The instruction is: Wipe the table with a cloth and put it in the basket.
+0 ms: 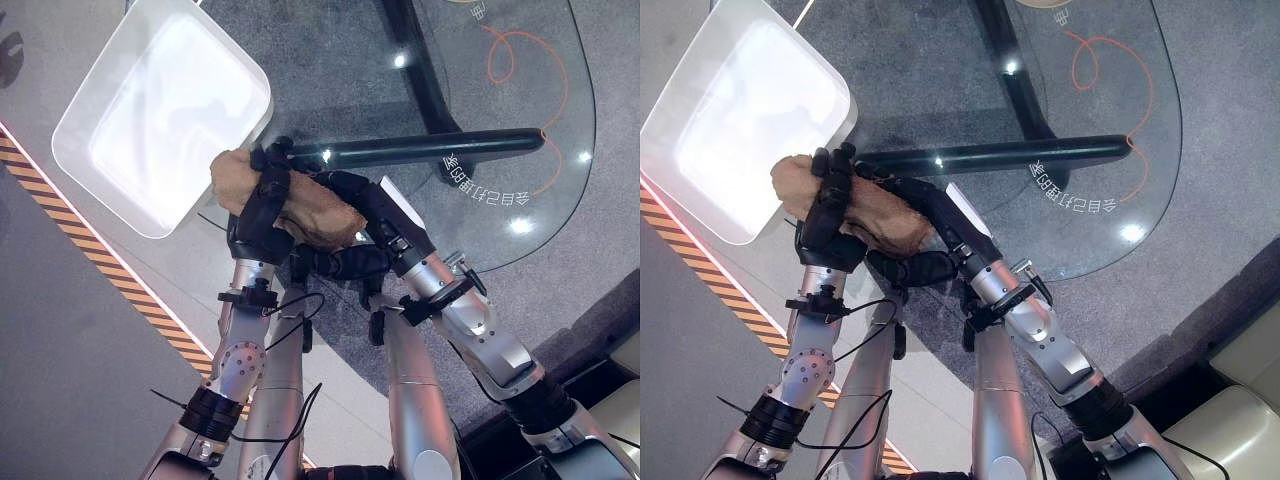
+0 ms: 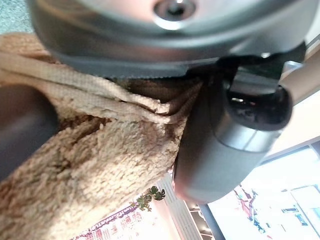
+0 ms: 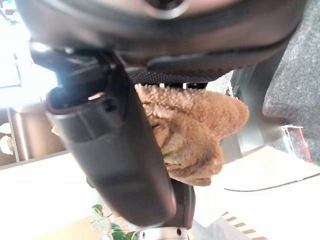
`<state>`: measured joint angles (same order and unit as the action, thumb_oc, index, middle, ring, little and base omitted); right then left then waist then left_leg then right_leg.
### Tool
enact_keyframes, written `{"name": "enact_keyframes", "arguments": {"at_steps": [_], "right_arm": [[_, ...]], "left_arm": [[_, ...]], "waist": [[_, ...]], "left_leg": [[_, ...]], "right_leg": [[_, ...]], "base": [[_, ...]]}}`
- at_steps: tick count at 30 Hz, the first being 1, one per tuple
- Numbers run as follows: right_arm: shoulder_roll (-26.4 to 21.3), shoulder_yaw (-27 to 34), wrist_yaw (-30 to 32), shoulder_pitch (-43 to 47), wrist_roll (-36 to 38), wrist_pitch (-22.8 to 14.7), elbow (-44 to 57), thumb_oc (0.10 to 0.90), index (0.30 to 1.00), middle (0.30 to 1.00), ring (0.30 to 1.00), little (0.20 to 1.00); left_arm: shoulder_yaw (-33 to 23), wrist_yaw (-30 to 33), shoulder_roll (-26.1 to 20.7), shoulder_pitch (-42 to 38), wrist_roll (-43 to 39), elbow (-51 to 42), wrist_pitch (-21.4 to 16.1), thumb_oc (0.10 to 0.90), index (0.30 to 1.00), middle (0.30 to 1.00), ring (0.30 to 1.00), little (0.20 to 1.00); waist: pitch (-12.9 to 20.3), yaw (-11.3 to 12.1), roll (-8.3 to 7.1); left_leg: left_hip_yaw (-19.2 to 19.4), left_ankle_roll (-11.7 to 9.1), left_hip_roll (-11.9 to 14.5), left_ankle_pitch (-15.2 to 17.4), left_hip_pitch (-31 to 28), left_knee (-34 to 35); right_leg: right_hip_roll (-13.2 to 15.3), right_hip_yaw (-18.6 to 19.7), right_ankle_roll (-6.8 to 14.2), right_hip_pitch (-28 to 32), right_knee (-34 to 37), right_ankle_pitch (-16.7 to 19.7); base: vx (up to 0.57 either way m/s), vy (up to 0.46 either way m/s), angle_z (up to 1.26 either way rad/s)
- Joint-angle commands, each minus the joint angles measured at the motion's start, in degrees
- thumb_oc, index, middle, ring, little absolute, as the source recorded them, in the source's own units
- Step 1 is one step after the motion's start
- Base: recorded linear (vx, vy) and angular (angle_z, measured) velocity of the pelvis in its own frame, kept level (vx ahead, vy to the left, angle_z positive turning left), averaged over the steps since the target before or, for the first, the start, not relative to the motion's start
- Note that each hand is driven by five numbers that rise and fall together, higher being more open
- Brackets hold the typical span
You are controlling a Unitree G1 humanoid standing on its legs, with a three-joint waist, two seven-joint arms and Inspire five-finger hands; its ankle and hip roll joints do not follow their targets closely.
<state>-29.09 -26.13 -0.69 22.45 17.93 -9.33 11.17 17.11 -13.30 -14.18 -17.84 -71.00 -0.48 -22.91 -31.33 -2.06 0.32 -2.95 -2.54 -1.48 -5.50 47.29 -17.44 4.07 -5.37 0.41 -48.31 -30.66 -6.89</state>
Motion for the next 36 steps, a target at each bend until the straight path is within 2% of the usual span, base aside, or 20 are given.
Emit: {"name": "enact_keyframes", "arguments": {"at_steps": [1, 5, 9, 17, 24, 28, 32, 36], "right_arm": [[5.6, 8.5, -1.3, 2.5, 12.6, -11.1, 10.7, 0.800, 0.900, 0.900, 0.900, 0.900], [8.1, 9.5, -7.5, 1.8, 20.9, -12.4, 11.9, 0.800, 0.900, 0.900, 0.900, 0.900], [9.3, 9.5, -7.8, 1.6, 19.8, -11.7, 11.9, 0.800, 0.900, 0.900, 0.900, 0.900], [10.0, 9.7, -9.2, 0.4, 21.2, -12.5, 11.9, 0.800, 0.900, 0.900, 0.900, 0.900], [11.1, 9.7, -13.1, 0.0, 26.6, -13.8, 12.2, 0.800, 0.900, 0.900, 0.900, 0.900], [12.8, 9.6, -16.9, -0.2, 32.2, -13.9, 12.5, 0.800, 0.900, 0.900, 0.900, 0.900], [14.0, 9.7, -18.2, -0.9, 33.8, -14.5, 12.4, 0.800, 0.900, 0.900, 0.900, 0.900], [14.2, 10.2, -16.5, -1.4, 32.4, -15.4, 11.5, 0.800, 0.900, 0.900, 0.900, 0.900]], "left_arm": [[0.8, -9.4, 2.1, 0.8, 0.9, -12.5, -2.4, 0.100, 0.300, 0.300, 0.300, 0.200], [0.5, -10.0, 2.4, 0.9, 0.7, -12.1, -2.3, 0.100, 0.300, 0.300, 0.300, 0.200], [0.1, -10.3, 2.7, 0.9, 0.8, -12.0, -2.0, 0.100, 0.300, 0.300, 0.300, 0.200], [-0.1, -10.3, 3.1, 1.3, 1.2, -12.8, -2.0, 0.100, 0.300, 0.300, 0.300, 0.200], [-0.3, -10.9, 3.3, 1.4, 0.9, -12.7, -2.0, 0.100, 0.300, 0.300, 0.300, 0.200], [-0.6, -11.1, 3.7, 1.4, 0.9, -12.7, -2.1, 0.100, 0.300, 0.300, 0.300, 0.200], [-1.1, -11.2, 3.9, 1.4, 0.9, -12.9, -2.1, 0.100, 0.300, 0.300, 0.300, 0.200], [-1.6, -11.8, 4.0, 1.6, 0.6, -12.6, -2.1, 0.100, 0.300, 0.300, 0.300, 0.200]], "waist": [[1.5, 0.6, -0.17], [1.5, 0.5, -0.17], [1.5, 0.4, -0.01], [1.5, 0.4, 0.00], [1.5, 0.4, 0.01], [1.5, 0.5, 0.09], [1.5, 0.5, 0.12], [1.5, 0.5, 0.17]], "left_leg": [[4.9, 5.2, -4.2, 5.0, -2.3, -1.7], [4.9, 5.2, -4.2, 5.2, -2.4, -1.8], [5.0, 5.2, -4.1, 5.2, -2.0, -2.1], [5.0, 5.2, -4.2, 5.0, -2.0, -1.5], [5.1, 5.2, -4.2, 4.9, -2.1, -1.2], [5.1, 5.2, -4.2, 4.8, -2.0, -1.2], [5.0, 5.2, -4.2, 4.8, -1.9, -1.2], [5.0, 5.1, -4.2, 4.8, -1.9, -1.2]], "right_leg": [[-4.7, 3.0, 1.7, 0.6, 8.0, 7.3], [-4.7, 3.1, 1.7, 0.8, 8.1, 7.3], [-4.7, 3.2, 1.6, 0.4, 7.8, 7.3], [-4.7, 3.0, 1.6, 0.4, 8.3, 7.4], [-4.7, 3.1, 1.5, 0.6, 8.7, 7.5], [-4.8, 3.1, 1.5, 0.4, 8.6, 7.5], [-4.8, 3.1, 1.5, 0.3, 8.6, 7.6], [-4.7, 3.1, 1.5, 0.4, 8.7, 7.6]], "base": [[0.00, 0.000, 0.00], [0.00, 0.000, 0.00], [0.00, 0.000, 0.00], [0.00, 0.000, 0.00], [0.00, 0.000, 0.00], [0.00, 0.000, 0.00], [0.00, 0.000, 0.00], [0.00, 0.000, 0.00]]}}
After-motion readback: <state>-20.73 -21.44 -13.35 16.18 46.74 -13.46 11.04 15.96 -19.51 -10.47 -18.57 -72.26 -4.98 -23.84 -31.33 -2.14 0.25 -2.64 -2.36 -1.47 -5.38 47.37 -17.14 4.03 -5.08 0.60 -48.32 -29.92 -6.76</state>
